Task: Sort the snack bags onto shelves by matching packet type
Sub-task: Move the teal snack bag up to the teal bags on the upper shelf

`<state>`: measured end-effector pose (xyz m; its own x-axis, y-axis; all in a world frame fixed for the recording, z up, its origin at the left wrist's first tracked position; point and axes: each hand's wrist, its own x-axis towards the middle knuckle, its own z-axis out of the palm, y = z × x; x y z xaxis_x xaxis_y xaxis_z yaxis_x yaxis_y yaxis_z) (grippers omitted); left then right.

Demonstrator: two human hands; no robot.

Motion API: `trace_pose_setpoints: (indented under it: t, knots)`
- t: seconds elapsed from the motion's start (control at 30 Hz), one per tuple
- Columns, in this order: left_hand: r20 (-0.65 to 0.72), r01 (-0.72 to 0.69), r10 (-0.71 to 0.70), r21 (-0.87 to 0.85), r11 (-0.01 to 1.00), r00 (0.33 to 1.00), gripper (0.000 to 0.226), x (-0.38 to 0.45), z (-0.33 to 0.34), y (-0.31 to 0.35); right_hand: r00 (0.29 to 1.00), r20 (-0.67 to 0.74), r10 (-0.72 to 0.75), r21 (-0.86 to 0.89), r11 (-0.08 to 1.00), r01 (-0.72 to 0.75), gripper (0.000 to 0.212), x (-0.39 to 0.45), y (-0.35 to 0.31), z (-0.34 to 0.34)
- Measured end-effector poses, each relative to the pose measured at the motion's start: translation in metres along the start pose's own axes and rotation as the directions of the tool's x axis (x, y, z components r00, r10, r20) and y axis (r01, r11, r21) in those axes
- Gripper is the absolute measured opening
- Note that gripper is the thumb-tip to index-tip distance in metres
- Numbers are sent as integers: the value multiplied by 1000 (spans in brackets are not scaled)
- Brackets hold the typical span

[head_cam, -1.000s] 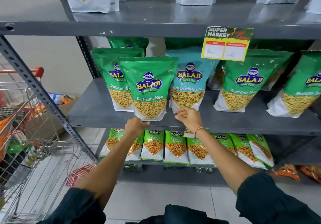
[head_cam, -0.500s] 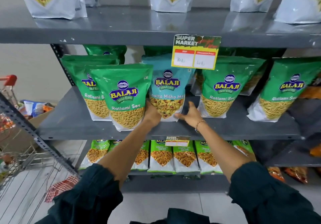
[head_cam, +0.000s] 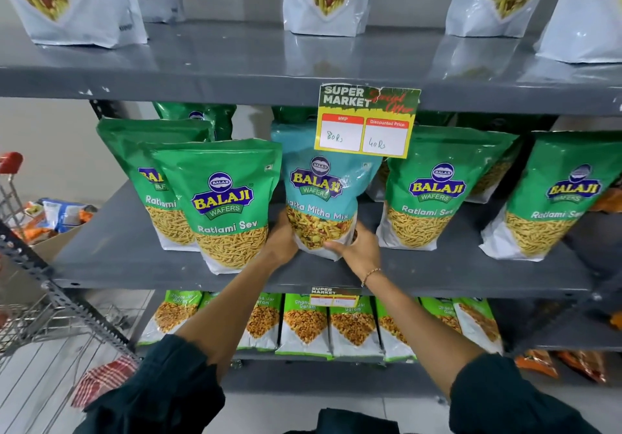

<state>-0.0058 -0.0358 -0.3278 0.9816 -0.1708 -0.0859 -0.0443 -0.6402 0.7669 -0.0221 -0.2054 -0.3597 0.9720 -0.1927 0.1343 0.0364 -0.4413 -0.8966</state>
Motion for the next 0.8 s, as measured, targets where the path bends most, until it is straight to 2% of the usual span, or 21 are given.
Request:
trace_pose_setpoints:
  t: [0.23, 0.43, 0.57, 0.7, 0.8]
  knots:
    - [66, -53, 45, 113, 992, 997, 60, -1, 10, 2, 953, -289, -88, -95, 993, 63, 73, -49, -3, -6]
    - [218, -195, 165, 122, 973, 962, 55, -29, 21, 23, 909, -416, 35, -3, 999, -40, 73, -97, 8, -23]
    - [264, -259, 238, 49, 965, 935, 62, -55, 14, 26, 904, -428, -13, 29, 999, 29, 67, -130, 8, -46]
    - [206, -345, 337, -2, 939, 919, 65, -96, -4, 37, 915, -394, -84, 81, 989, 126, 52, -162, -10, -66]
    - [151, -412, 418, -72, 908, 896, 65, -124, -24, 41, 923, -363, -130, 131, 973, 188, 51, -181, -32, -77]
